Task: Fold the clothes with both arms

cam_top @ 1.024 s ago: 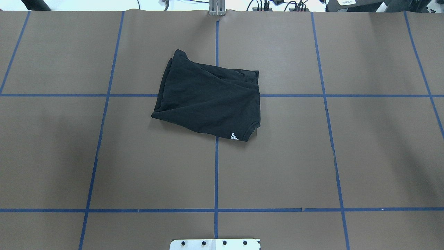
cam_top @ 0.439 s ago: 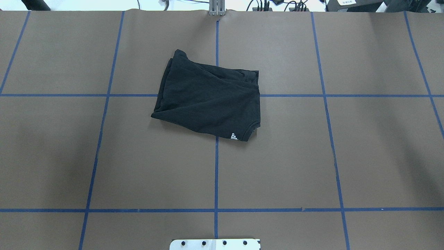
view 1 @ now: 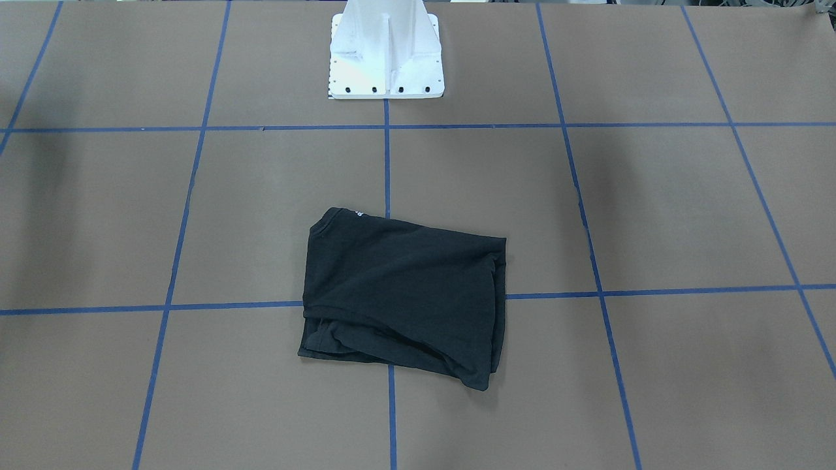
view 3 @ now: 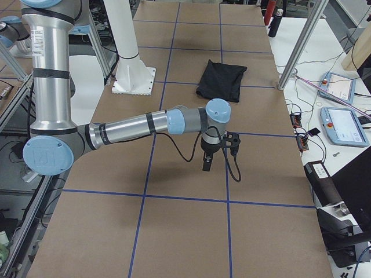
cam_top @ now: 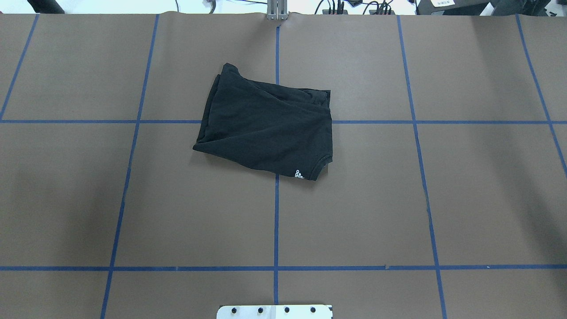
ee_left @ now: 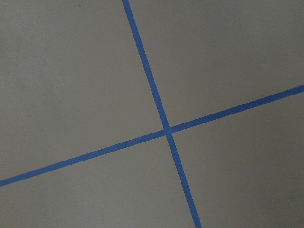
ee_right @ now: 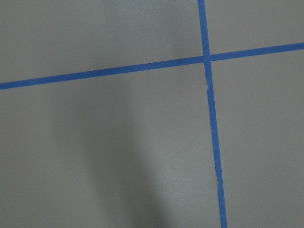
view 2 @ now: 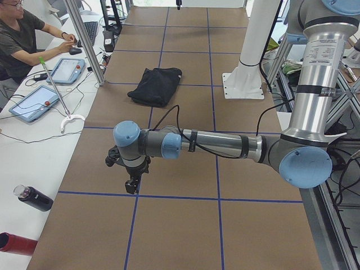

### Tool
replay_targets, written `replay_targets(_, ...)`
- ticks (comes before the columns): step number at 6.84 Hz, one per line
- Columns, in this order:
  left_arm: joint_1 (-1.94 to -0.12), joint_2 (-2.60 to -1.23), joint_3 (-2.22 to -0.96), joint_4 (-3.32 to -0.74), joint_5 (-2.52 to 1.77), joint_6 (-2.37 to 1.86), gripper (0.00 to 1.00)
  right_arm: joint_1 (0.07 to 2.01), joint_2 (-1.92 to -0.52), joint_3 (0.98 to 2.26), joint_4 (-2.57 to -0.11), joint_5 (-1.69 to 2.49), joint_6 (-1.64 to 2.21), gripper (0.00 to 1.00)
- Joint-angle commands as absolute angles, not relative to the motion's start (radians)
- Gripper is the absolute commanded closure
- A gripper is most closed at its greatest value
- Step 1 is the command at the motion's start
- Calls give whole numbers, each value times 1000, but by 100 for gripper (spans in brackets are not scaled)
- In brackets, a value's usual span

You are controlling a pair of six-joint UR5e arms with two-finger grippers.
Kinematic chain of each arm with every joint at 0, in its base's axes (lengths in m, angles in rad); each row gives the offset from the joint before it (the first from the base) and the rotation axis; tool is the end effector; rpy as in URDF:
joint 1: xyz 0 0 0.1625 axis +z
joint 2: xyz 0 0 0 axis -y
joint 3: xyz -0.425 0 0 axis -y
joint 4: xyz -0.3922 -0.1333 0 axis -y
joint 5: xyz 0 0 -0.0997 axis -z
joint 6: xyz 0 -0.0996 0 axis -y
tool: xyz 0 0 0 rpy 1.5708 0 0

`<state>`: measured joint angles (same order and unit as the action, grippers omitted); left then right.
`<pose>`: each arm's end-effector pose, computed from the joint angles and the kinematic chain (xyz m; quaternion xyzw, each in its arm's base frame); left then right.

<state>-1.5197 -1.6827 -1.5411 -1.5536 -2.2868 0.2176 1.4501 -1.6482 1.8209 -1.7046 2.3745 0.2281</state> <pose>-0.0401 -0.5455 0.6211 0.0595 0.3465 0.1367 0.9261 0.0063 -0.4599 0.5840 -0.0502 -0.3882 0.0418 0.9192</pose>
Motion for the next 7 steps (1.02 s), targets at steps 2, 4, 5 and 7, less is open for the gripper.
replay_targets(2,-1520,-1671,-1539,-1552,-2287,218,0,1537,-1667,1737,-1701,2367,19,0)
replay_targets(4,-1520,-1671,-1539,-1557,-2287,218,0,1568,-1677,1698,-1701,2370,-36,0)
replay_targets(5,-1520,-1671,-1539,-1559,-2287,218,0,1569,-1677,1691,-1701,2370,-55,0)
replay_targets(7,-1520,-1669,-1532,-1560,-2286,218,0,1581,-1681,1637,-1671,2370,-86,0)
